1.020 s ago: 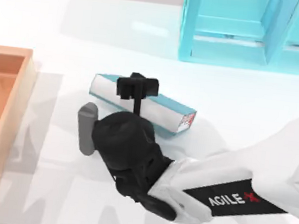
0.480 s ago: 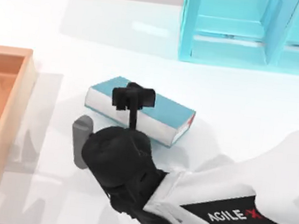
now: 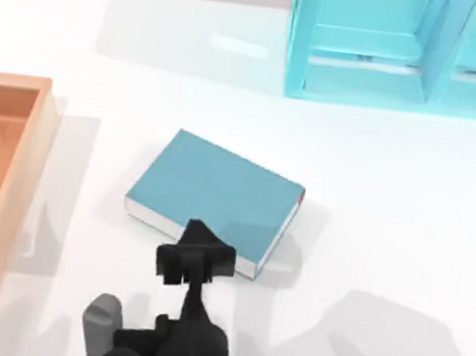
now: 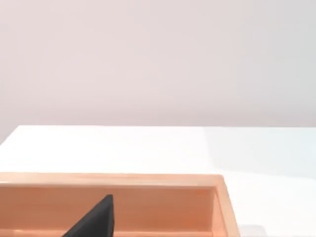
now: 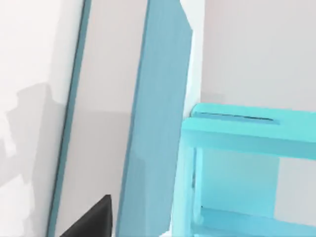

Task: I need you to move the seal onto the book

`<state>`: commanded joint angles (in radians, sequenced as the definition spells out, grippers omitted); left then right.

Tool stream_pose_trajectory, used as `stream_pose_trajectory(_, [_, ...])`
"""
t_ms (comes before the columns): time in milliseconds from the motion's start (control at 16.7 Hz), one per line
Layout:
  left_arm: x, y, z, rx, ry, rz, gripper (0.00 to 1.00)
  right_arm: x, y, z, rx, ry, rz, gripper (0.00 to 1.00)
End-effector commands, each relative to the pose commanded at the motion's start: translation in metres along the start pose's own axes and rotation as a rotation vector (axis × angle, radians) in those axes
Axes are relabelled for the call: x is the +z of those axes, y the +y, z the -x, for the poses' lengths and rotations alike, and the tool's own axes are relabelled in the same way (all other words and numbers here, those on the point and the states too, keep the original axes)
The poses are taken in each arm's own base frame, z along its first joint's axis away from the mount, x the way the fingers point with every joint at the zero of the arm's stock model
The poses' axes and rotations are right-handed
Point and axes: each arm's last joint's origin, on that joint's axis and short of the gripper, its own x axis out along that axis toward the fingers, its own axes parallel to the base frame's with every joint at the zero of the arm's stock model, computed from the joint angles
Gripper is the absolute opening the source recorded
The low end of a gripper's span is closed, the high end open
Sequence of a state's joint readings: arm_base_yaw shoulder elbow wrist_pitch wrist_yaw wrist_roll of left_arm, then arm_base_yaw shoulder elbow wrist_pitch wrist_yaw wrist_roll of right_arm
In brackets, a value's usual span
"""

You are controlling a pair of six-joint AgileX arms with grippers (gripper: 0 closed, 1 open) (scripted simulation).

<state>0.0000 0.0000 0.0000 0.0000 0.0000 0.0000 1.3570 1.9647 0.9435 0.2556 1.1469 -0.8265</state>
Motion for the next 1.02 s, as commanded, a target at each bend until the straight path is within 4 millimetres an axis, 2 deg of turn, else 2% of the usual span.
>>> stream_pose_trajectory(180, [0.0,0.0,0.0,0.0,0.0,0.0,1.0,-0.001,0.001,0.013,-0.016,-0.001,-0.002,1.0])
stream_pose_trajectory(420, [0.0,0.0,0.0,0.0,0.0,0.0,1.0,-0.001,0.001,0.012,-0.014,0.002,-0.003,1.0])
stream_pose_trajectory(600, [0.0,0.0,0.0,0.0,0.0,0.0,1.0,-0.014,-0.015,0.003,0.001,0.012,-0.072,1.0])
stream_pose_trajectory(780, [0.0,0.0,0.0,0.0,0.0,0.0,1.0,-0.049,-0.051,-0.013,0.03,0.029,-0.241,1.0])
stream_pose_trajectory(900, [0.0,0.0,0.0,0.0,0.0,0.0,1.0,-0.086,-0.081,-0.022,0.043,0.037,-0.402,1.0])
stream_pose_trajectory(1020, [0.0,0.0,0.0,0.0,0.0,0.0,1.0,-0.134,-0.108,-0.023,0.038,0.037,-0.592,1.0])
